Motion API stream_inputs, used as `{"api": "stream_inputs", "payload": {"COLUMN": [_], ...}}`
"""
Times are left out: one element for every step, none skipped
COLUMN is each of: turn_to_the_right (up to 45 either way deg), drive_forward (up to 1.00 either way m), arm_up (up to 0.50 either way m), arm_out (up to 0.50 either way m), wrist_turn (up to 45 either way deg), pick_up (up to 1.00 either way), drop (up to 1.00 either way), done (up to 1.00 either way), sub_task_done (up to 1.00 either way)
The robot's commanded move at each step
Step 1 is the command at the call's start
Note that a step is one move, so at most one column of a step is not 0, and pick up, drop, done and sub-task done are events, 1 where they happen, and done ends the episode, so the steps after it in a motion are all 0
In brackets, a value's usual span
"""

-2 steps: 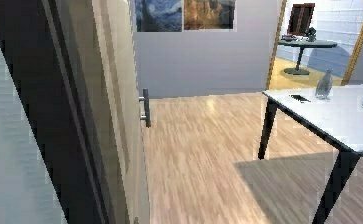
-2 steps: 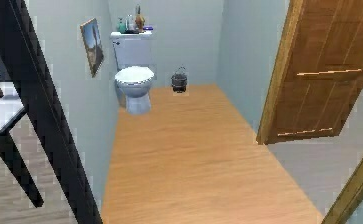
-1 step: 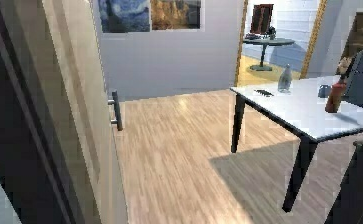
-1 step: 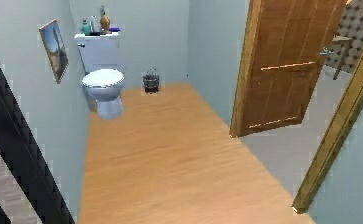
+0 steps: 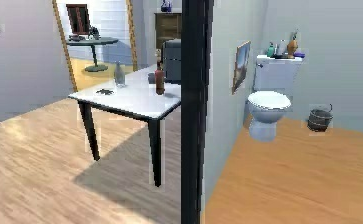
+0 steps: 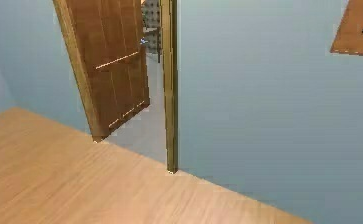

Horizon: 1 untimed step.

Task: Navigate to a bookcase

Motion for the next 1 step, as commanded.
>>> {"api": "stream_inputs", "payload": {"turn_to_the_right": [45.0], "drive_forward": [0.00], "arm_up": [0.00], "arm_out": [0.00], "wrist_turn": [0.0], "pick_up": [0.00], "drop": [0.00], "done": [0.00], "sub_task_done": [0.00]}}
